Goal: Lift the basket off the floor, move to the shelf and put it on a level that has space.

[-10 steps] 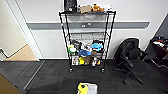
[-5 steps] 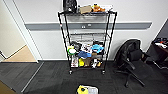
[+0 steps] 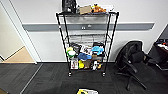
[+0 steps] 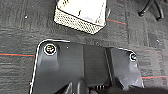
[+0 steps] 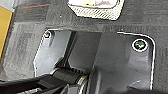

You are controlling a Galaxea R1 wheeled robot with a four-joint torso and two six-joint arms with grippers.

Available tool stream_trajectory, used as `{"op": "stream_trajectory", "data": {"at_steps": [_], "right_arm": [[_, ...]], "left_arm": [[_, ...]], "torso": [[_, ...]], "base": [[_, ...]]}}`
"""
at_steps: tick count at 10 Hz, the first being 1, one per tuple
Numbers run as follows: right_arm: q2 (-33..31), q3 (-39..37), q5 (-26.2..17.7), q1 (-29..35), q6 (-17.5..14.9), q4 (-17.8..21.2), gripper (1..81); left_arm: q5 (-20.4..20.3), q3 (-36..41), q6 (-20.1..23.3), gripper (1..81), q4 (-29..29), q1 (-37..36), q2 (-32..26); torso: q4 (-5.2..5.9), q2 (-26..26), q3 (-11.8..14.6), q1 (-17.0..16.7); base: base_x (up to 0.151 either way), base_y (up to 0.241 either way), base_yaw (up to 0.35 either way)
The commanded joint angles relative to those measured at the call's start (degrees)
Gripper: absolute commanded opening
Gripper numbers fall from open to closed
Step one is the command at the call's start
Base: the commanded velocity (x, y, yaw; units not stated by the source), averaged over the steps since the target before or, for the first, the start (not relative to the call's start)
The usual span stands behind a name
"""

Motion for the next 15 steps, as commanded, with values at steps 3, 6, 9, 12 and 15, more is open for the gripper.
{"op": "stream_trajectory", "data": {"at_steps": [3,6,9,12,15], "right_arm": [[-0.64,-0.01,-3.2,2.97,-0.26,-0.32,81.1],[-0.64,-0.01,-3.2,2.98,-0.26,-0.32,81.1],[-0.64,-0.01,-3.2,2.97,-0.26,-0.32,81.1],[-0.38,-0.1,-3.29,2.97,0.36,0.12,81.1],[0.24,-1.24,-3.73,2.8,0.53,0.21,81.1]], "left_arm": [[2.57,0.74,-0.13,81.1,-0.2,-2.93,-0.9],[2.66,0.74,-0.13,81.1,-0.2,-2.85,-0.99],[2.66,0.74,-0.13,81.1,-0.12,-2.58,-0.99],[3.01,0.56,-0.13,81.1,-0.29,-1.79,-0.9],[2.92,0.65,-0.13,81.1,-0.11,-1.35,-1.17]], "torso": [[0.02,0.0,0.0,0.02],[0.0,-0.02,0.0,0.0],[0.0,0.0,0.0,0.02],[0.02,0.0,0.0,0.07],[0.02,-5.73,0.0,3.72]], "base": [[0.118,0.0,0.0],[0.105,0.0,0.0],[0.058,0.0,0.0],[0.0,0.0,0.0],[0.0,0.0,0.0]]}}
